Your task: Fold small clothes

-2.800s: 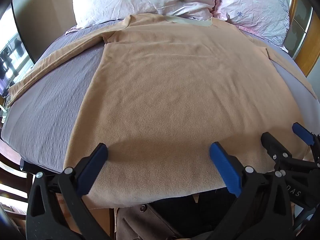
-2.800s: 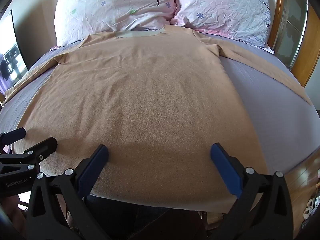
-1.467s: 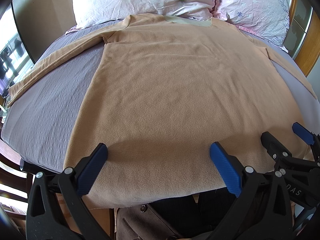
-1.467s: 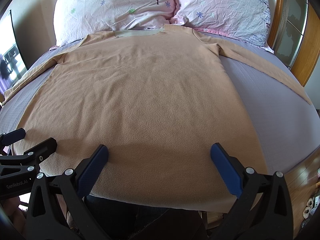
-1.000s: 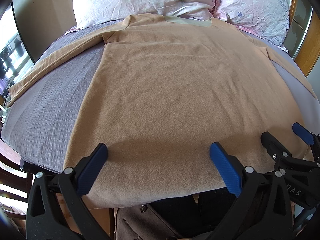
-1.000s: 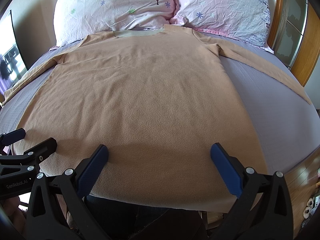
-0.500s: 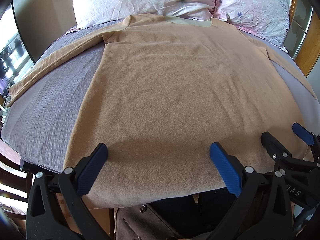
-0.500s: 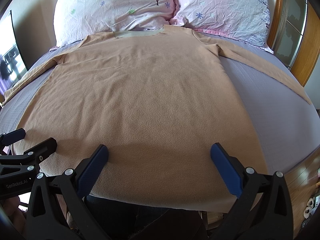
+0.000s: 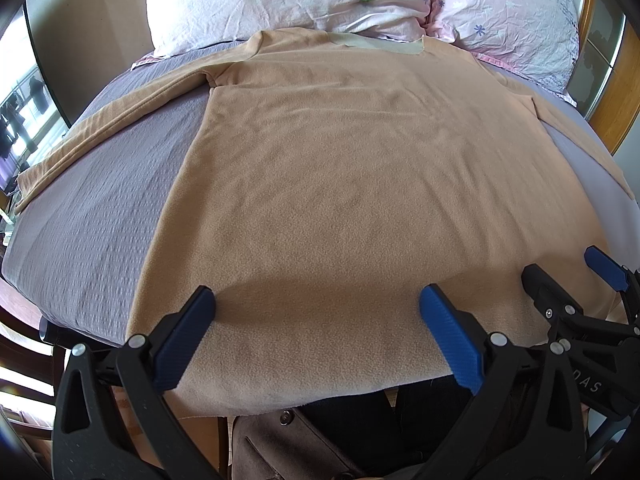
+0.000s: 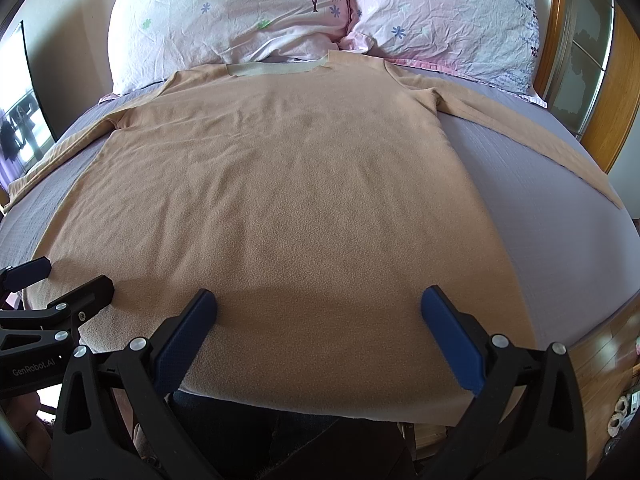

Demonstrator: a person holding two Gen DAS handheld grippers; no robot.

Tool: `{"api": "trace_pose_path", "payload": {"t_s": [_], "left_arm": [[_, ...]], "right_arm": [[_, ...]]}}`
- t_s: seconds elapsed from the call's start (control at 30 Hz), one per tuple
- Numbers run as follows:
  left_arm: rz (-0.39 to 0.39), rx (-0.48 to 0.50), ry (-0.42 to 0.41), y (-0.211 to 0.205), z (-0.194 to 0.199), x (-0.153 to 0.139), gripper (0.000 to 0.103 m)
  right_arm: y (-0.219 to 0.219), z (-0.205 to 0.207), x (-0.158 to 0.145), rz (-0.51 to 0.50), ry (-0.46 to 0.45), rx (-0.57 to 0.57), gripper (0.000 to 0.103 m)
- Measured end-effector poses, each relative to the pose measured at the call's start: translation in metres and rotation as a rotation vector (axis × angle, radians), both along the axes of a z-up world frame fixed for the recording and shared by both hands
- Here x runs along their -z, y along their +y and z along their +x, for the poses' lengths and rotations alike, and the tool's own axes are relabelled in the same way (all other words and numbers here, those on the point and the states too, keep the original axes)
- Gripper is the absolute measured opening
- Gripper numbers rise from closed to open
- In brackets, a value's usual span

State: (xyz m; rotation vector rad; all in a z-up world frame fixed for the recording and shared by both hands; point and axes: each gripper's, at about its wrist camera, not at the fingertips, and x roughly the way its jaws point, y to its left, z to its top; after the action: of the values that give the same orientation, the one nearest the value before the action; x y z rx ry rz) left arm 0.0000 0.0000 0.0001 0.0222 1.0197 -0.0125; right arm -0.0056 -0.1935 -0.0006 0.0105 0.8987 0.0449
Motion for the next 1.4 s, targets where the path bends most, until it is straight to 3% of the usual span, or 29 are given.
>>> {"api": "trace_pose_path", "payload": {"t_s": [0.27, 0.43, 0.53, 0.6, 0.63, 0.7, 0.77, 0.9, 0.97, 1.07, 1.17, 1.23, 1.27, 1.33, 1.4], "left_arm": [[0.001, 0.001, -0.001, 0.000, 0.000, 0.000, 0.101], [0.004, 0.014, -0.043, 0.000, -0.003, 0.001, 0.101], [0.002, 0.040, -0.068, -0.001, -0.005, -0.003, 0.101], [-0.009, 0.053, -0.069, 0.001, -0.002, -0.002, 0.101], [-0.025, 0.054, -0.071, 0.005, 0.001, -0.003, 0.101], [-0.094, 0.047, -0.094, 0.021, 0.011, -0.007, 0.101], [-0.195, 0.031, -0.128, 0.043, 0.022, -0.014, 0.101], [-0.367, -0.051, -0.204, 0.098, 0.047, -0.027, 0.101], [-0.383, -0.093, -0.235, 0.117, 0.055, -0.031, 0.101], [-0.372, -0.165, -0.254, 0.147, 0.071, -0.036, 0.101], [-0.407, -0.190, -0.237, 0.174, 0.083, -0.034, 0.101], [-0.434, -0.206, -0.220, 0.189, 0.089, -0.032, 0.101], [-0.436, -0.220, -0.215, 0.197, 0.089, -0.029, 0.101], [-0.440, -0.248, -0.215, 0.213, 0.092, -0.028, 0.101], [-0.438, -0.283, -0.225, 0.227, 0.092, -0.028, 0.101]], "right_arm": [[0.002, -0.003, 0.002, 0.001, -0.007, -0.004, 0.102], [-0.014, 0.007, -0.001, 0.045, -0.077, -0.097, 0.102], [-0.069, 0.024, -0.024, 0.173, -0.138, 0.005, 0.102], [-0.131, 0.039, -0.044, 0.254, -0.185, 0.173, 0.102], [-0.164, 0.048, -0.049, 0.292, -0.190, 0.263, 0.098], [-0.223, 0.063, -0.051, 0.354, -0.174, 0.418, 0.061], [-0.289, 0.078, -0.043, 0.418, -0.121, 0.611, 0.059], [-0.371, 0.088, -0.017, 0.601, -0.054, 0.848, 0.059], [-0.388, 0.094, -0.006, 0.639, -0.025, 0.894, 0.058], [-0.401, 0.106, -0.001, 0.654, -0.051, 0.931, 0.058], [-0.409, 0.120, 0.003, 0.665, -0.086, 0.969, 0.057], [-0.419, 0.123, 0.005, 0.649, -0.111, 1.010, 0.038], [-0.424, 0.121, 0.004, 0.637, -0.103, 1.023, 0.012], [-0.426, 0.125, 0.005, 0.621, -0.105, 1.022, 0.007], [-0.403, 0.138, -0.018, 0.542, -0.157, 0.956, 0.007]]}}
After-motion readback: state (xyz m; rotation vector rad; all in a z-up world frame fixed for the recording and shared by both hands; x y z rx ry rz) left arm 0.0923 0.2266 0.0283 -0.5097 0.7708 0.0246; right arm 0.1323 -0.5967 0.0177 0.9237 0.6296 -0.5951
